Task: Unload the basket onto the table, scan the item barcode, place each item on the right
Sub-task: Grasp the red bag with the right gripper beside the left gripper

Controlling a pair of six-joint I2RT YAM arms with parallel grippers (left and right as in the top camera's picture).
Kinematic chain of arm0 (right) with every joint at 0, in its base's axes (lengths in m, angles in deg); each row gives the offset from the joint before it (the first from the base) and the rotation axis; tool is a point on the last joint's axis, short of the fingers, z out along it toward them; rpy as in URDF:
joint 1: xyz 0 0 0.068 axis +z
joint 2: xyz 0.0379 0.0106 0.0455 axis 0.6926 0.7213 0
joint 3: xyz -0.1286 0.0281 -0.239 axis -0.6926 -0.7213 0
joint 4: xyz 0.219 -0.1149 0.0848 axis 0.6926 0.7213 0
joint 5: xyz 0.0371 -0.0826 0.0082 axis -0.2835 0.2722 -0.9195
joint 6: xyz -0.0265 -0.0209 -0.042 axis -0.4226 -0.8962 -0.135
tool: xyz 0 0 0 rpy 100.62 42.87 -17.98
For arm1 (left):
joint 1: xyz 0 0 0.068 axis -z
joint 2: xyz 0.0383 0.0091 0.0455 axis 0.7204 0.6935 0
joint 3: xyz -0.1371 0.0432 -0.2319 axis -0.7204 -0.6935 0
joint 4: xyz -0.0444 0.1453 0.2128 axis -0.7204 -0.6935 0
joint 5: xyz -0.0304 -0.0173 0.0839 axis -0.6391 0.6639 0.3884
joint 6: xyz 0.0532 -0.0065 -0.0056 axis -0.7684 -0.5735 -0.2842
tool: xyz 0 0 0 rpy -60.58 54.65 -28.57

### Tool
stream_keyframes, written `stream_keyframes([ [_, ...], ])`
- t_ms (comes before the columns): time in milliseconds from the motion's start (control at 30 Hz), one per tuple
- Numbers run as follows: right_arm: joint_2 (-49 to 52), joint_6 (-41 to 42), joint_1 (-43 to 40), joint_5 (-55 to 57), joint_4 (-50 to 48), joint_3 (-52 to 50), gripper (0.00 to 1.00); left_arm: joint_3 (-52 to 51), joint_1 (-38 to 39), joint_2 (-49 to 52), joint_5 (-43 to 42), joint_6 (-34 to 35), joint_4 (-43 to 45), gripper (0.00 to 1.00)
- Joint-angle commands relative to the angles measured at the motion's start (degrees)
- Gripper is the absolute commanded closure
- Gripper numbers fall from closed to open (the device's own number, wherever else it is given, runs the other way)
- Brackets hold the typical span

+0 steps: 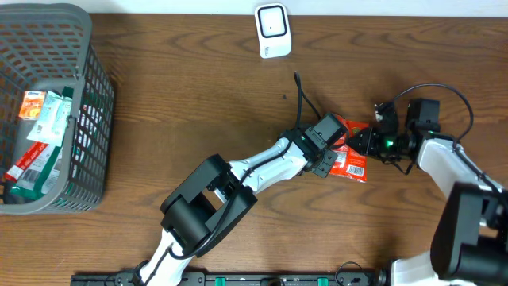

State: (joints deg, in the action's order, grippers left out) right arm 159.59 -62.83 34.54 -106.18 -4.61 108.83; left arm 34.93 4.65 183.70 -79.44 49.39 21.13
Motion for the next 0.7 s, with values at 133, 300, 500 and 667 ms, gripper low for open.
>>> stream_keyframes([
  [133, -4.0, -0.6, 0.4, 0.5, 6.5, 0.5, 0.79, -1.5, -0.7, 2.1, 0.0, 3.6, -2.2, 0.72],
  [300, -4.0, -0.6, 0.4, 3.4, 7.1, 0.5, 0.78, -1.5, -0.8, 2.1, -12.0, 3.6, -3.2, 0.72],
  [500, -4.0, -0.6, 0.4, 3.4, 7.3, 0.5, 0.71, -1.5, -0.8, 2.1, -19.0, 3.5, -3.8, 0.72],
  [667, -4.0, -0.6, 0.4, 3.4, 7.6, 0.5, 0.70, -1.5, -0.9, 2.1, -15.1, 3.5, -3.8, 0.71],
])
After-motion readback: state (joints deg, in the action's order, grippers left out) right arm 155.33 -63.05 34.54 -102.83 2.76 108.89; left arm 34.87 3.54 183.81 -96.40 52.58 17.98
